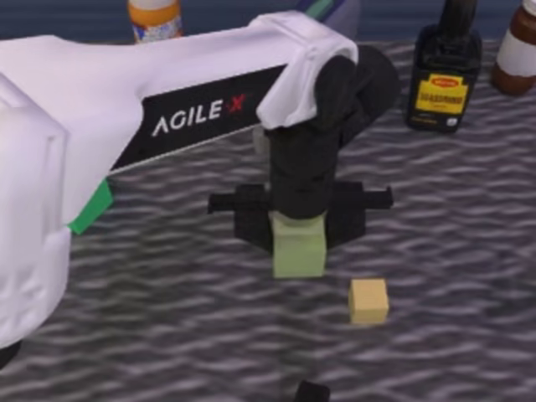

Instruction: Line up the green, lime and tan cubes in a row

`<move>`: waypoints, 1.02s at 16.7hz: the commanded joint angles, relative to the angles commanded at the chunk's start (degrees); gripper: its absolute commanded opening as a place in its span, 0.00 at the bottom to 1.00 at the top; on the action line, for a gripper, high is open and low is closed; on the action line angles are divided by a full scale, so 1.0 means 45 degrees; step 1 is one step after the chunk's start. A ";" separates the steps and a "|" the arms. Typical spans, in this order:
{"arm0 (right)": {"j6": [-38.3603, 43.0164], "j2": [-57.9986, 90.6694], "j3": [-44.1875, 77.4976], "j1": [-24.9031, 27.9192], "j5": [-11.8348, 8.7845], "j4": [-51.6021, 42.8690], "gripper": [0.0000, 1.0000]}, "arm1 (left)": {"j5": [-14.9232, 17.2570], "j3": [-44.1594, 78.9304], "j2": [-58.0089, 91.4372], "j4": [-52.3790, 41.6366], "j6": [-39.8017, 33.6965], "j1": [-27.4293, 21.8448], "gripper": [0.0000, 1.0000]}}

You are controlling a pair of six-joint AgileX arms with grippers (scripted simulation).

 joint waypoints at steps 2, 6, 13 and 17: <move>0.0000 0.0000 0.0000 0.0000 0.0000 0.0000 1.00 | -0.0004 0.0118 -0.0005 -0.0061 -0.0283 -0.0285 0.00; 0.0000 0.0000 0.0000 0.0000 0.0000 0.0000 1.00 | -0.0001 0.0043 -0.0024 0.0010 -0.0242 -0.0243 0.00; 0.0000 0.0000 0.0000 0.0000 0.0000 0.0000 1.00 | -0.0002 -0.1886 0.0687 0.2693 -0.0286 -0.0297 0.00; 0.0000 0.0000 0.0000 0.0000 0.0000 0.0000 1.00 | 0.0004 -0.2179 0.0817 0.3059 -0.0303 -0.0315 0.00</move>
